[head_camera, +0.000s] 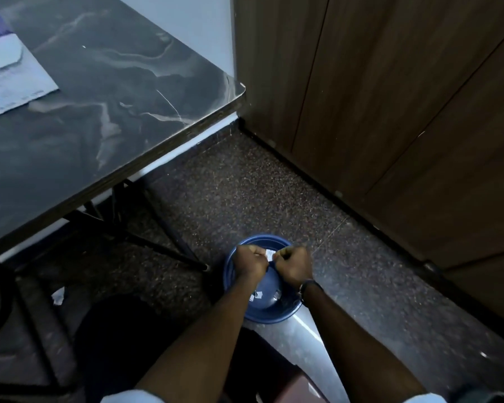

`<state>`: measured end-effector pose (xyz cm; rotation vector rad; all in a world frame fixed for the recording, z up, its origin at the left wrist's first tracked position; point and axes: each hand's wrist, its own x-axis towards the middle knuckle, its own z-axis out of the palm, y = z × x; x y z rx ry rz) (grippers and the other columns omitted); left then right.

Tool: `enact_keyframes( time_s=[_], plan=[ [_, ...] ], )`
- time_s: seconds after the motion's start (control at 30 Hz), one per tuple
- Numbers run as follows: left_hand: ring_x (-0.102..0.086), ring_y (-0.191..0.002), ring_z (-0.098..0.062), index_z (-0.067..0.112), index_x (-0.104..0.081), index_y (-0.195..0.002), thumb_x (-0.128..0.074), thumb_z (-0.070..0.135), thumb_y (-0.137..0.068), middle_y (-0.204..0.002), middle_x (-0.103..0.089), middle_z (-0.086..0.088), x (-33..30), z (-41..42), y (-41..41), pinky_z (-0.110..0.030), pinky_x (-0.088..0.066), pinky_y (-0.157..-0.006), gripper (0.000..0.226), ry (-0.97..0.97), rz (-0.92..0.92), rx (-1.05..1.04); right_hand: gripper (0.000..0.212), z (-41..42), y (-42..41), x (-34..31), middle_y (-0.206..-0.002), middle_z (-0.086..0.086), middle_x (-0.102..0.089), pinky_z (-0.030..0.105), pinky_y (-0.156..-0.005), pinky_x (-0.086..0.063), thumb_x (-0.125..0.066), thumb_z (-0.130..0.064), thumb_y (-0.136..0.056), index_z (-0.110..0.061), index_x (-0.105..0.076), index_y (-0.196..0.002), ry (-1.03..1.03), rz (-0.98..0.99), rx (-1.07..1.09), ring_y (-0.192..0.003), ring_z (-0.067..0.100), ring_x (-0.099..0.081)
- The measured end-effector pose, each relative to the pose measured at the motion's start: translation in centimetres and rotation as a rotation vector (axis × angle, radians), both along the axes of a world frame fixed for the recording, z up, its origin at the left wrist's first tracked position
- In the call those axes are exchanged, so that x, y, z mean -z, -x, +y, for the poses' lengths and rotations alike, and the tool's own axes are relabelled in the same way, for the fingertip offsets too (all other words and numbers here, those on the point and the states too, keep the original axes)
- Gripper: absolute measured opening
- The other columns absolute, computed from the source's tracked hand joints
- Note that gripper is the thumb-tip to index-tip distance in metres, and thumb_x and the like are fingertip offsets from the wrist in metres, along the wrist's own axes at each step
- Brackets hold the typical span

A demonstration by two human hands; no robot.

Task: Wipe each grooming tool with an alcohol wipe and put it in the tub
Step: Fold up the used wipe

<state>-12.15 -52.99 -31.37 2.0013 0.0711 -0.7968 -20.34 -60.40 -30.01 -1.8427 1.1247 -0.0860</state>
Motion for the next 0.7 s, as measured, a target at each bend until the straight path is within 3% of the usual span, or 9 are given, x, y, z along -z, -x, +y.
enact_keyframes(
  time_s=[0.13, 0.2, 0.3, 0.47, 0.6, 0.7],
  plan=[
    [-0.072, -0.074, -0.032, 0.016, -0.065, -0.061, -0.063, -0.003, -0.075, -0.073, -0.072, -0.017, 0.5, -0.3, 0.2, -0.047, -0.061, -0.069, 0.024, -0.044, 0.003, 0.040, 0.027, -0.2, 0.2, 1.2, -0.055, 0.010, -0.057, 0.028, -0.059, -0.041, -0.062, -0.010, -0.082, -0.001, -0.061, -0.056, 0.001, 0.048, -0.006, -0.058, 0.016, -0.052],
    [-0.072, -0.076, -0.034, 0.017, -0.063, -0.063, -0.066, -0.002, -0.074, -0.075, -0.073, -0.018, 1.3, -0.4, 0.2, -0.049, -0.061, -0.068, 0.022, -0.061, 0.041, 0.071, 0.029, -0.5, 0.3, 1.6, -0.054, 0.010, -0.053, 0.033, -0.058, -0.040, -0.060, -0.012, -0.083, -0.004, -0.058, -0.056, -0.003, 0.087, -0.026, -0.056, 0.019, -0.049],
    [-0.070, -0.085, -0.033, 0.019, -0.058, -0.068, -0.071, 0.003, -0.074, -0.085, -0.072, -0.016, 2.2, -0.4, 0.2, -0.047, -0.060, -0.076, 0.022, -0.116, 0.059, 0.095, 0.031, -0.9, 0.3, 2.2, -0.055, 0.013, -0.051, 0.031, -0.059, -0.036, -0.058, -0.016, -0.087, 0.000, -0.056, -0.060, -0.020, 0.197, -0.091, -0.060, 0.025, -0.049],
    [-0.060, -0.085, -0.019, 0.015, -0.052, -0.066, -0.067, -0.001, -0.080, -0.082, -0.061, -0.008, 1.8, 0.2, 0.6, -0.035, -0.052, -0.077, 0.026, -0.128, 0.030, 0.112, 0.047, -1.0, 0.8, 2.7, -0.047, 0.002, -0.032, 0.030, -0.052, -0.028, -0.057, -0.016, -0.089, -0.016, -0.031, -0.049, 0.001, 0.252, -0.156, -0.045, 0.016, -0.033],
    [-0.065, -0.090, -0.026, 0.016, -0.053, -0.066, -0.069, 0.003, -0.080, -0.091, -0.070, -0.017, 2.3, 0.4, 0.6, -0.038, -0.054, -0.084, 0.025, -0.139, 0.021, 0.101, 0.043, -0.9, 1.1, 3.7, -0.049, 0.003, -0.033, 0.032, -0.058, -0.032, -0.057, -0.018, -0.088, -0.014, -0.035, -0.052, -0.011, 0.244, -0.133, -0.050, 0.022, -0.036],
    [-0.064, -0.087, -0.025, 0.018, -0.050, -0.061, -0.067, 0.001, -0.081, -0.083, -0.067, -0.015, 2.1, 0.9, 0.6, -0.039, -0.055, -0.084, 0.031, -0.153, 0.017, 0.123, 0.036, -0.6, 1.3, 4.1, -0.051, 0.002, -0.040, 0.031, -0.060, -0.036, -0.058, -0.021, -0.088, -0.011, -0.043, -0.057, -0.031, 0.254, -0.139, -0.060, 0.027, -0.045]
  ],
)
